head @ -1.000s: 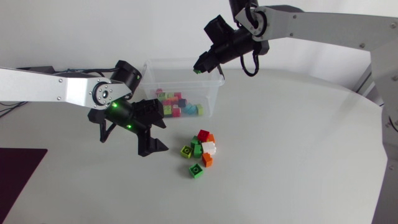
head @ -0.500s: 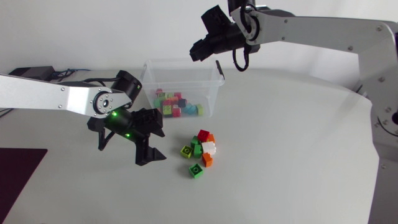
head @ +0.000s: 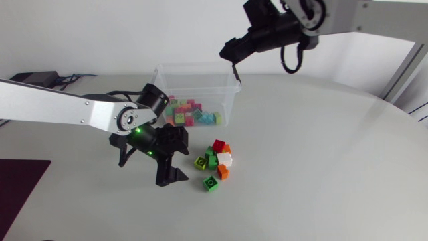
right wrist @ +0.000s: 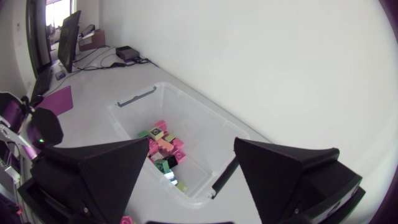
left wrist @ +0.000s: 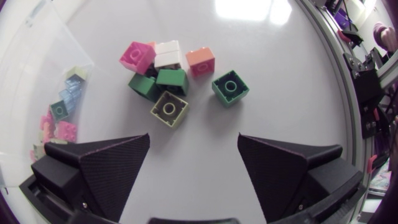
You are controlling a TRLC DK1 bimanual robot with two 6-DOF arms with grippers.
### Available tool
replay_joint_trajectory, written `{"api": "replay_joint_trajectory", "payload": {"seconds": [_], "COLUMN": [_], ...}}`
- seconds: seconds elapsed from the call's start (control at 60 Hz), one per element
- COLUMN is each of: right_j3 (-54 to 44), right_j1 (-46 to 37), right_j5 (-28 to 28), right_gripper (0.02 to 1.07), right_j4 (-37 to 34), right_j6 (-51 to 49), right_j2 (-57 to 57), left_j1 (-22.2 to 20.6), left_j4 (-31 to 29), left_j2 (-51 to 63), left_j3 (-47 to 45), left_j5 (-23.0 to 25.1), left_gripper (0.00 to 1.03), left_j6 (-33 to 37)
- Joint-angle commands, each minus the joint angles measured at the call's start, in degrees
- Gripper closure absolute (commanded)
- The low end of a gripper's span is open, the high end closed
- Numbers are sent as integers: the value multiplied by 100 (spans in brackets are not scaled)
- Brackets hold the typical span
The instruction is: Place the duplo bricks in the container
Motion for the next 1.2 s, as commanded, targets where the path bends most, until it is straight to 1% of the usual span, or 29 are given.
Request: {"api": "replay_joint_trajectory", "payload": {"seconds": [0.0, 0.183, 0.367, 0.45, 0.567, 0.667, 0.733, 0.8, 0.867, 0.9, 0.917, 0.933, 0.95, 1.0, 1.017, 1.1, 1.183], "right_j3": [-589, -1908, -2866, -3182, -3472, -3657, -3736, -3780, -3833, -3850, -3868, -3877, -3885, -3912, -3929, -4000, -4096], "right_j1": [-96, -281, -298, -290, -298, -290, -263, -254, -246, -237, -237, -228, -228, -210, -184, -87, 9], "right_j5": [-176, -519, -651, -695, -712, -721, -721, -721, -721, -721, -721, -721, -721, -712, -712, -651, -598], "right_gripper": [6, 6, 6, 6, 6, 6, 6, 6, 6, 6, 6, 6, 6, 6, 6, 6, 6], "right_j4": [-206, -224, -233, -233, -233, -233, -233, -233, -233, -233, -233, -233, -233, -233, -233, -259, -285], "right_j6": [-213, -538, -731, -802, -854, -890, -898, -898, -898, -898, -898, -898, -898, -898, -890, -890, -872], "right_j2": [-471, -1324, -1904, -2106, -2273, -2369, -2422, -2449, -2493, -2510, -2519, -2519, -2528, -2554, -2572, -2624, -2677], "left_j1": [-111, -129, -129, -155, -199, -225, -225, -234, -225, -225, -225, -217, -217, -208, -208, -182, -190], "left_j4": [18, 27, -34, -87, -474, -509, -579, -729, -878, -966, -984, -1027, -1045, -1063, -1063, -1071, -1107], "left_j2": [285, 733, 1164, 1305, 1524, 1647, 1709, 1832, 1920, 1964, 1964, 1972, 1981, 1999, 1999, 2008, 2043], "left_j3": [203, 704, 1161, 1276, 1522, 1592, 1662, 1750, 1838, 1882, 1891, 1909, 1909, 1917, 1917, 1935, 1961], "left_j5": [2, 2, -7, -25, -42, -42, -33, -33, -33, -25, -16, -7, -7, 19, 28, 81, 125], "left_gripper": [6, 5, 6, 6, 7, 8, 12, 21, 35, 44, 46, 51, 54, 67, 76, 78, 79], "left_j6": [274, 617, 854, 977, 1258, 1381, 1425, 1522, 1575, 1636, 1645, 1654, 1663, 1672, 1672, 1672, 1636]}}
